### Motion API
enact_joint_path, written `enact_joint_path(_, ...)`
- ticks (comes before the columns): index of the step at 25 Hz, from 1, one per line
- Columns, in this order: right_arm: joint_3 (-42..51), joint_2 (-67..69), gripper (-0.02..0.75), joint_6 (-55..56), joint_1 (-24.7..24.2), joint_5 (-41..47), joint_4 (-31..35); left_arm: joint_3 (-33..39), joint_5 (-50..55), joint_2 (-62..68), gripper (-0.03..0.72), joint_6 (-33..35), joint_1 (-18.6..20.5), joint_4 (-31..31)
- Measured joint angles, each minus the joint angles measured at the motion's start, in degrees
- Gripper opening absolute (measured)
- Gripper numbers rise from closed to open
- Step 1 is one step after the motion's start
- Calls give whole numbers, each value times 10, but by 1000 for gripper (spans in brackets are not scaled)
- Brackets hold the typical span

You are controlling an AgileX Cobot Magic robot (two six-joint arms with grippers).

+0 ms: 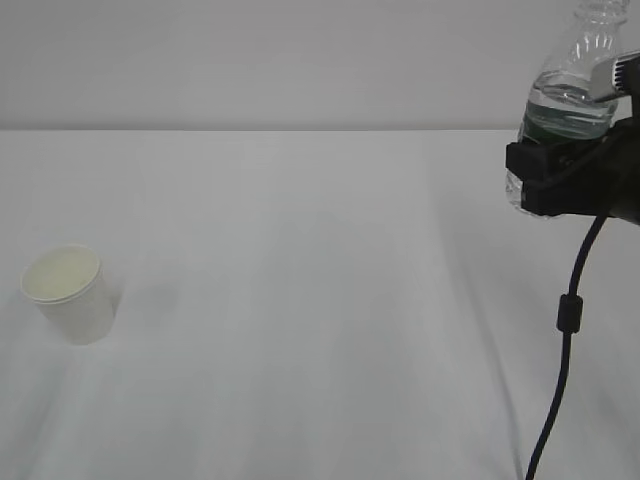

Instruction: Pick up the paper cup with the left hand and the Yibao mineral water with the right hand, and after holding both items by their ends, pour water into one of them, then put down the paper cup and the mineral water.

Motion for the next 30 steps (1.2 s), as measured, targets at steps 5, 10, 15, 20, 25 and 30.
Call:
enact_joint_path(5,0,0,438,3,0,0,-5,0,-81,117,512,0,0,29)
enact_joint_path(10,0,0,438,3,0,2,-6,0,-168,189,512,0,0,75)
enact_joint_path(15,0,0,438,3,0,8,-6,-2,-207,245,512,-13,0,136)
enact_joint_path(20,0,0,437,4,0,12,-6,-2,-239,287,512,-18,0,177)
enact_joint_path(25,0,0,437,4,0,14,-6,-3,-264,317,513,-21,0,203)
enact_joint_path(30,0,0,437,4,0,16,-7,-3,-278,348,568,-29,0,205)
